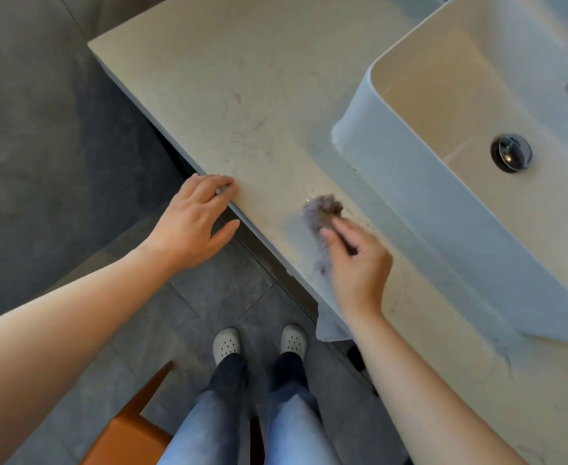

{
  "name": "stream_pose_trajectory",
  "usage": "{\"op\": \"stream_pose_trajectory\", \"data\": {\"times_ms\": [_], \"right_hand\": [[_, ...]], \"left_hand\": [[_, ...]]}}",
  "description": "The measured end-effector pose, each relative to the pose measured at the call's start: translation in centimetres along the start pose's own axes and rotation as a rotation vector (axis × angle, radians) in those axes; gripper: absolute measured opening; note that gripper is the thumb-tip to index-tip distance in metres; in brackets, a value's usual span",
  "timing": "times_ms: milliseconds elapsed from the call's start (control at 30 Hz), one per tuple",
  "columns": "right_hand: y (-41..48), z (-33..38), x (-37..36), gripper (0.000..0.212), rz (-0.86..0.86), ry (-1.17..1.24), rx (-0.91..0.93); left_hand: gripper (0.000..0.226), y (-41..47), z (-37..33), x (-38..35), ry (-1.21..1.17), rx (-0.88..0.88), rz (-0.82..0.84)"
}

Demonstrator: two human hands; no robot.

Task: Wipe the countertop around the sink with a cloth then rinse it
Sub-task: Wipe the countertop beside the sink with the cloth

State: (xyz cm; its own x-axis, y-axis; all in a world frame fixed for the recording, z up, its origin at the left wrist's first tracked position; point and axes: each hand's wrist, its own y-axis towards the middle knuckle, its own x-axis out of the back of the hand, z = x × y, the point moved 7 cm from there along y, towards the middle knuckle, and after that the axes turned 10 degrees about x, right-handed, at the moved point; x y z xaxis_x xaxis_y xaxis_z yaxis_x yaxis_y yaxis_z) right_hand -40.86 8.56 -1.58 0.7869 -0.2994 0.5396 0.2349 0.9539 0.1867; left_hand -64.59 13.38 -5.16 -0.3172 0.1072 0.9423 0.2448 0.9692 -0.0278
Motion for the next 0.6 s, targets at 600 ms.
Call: {"op": "stream_pose_trajectory", "data": {"times_ms": [600], "right_hand": [[7.4,-4.1,-1.2,0.027,-0.221,-0.277,0.075]], "left_hand": [[0.069,-0.5,0.1,-1.6,0.024,0.014,0.008]]}}
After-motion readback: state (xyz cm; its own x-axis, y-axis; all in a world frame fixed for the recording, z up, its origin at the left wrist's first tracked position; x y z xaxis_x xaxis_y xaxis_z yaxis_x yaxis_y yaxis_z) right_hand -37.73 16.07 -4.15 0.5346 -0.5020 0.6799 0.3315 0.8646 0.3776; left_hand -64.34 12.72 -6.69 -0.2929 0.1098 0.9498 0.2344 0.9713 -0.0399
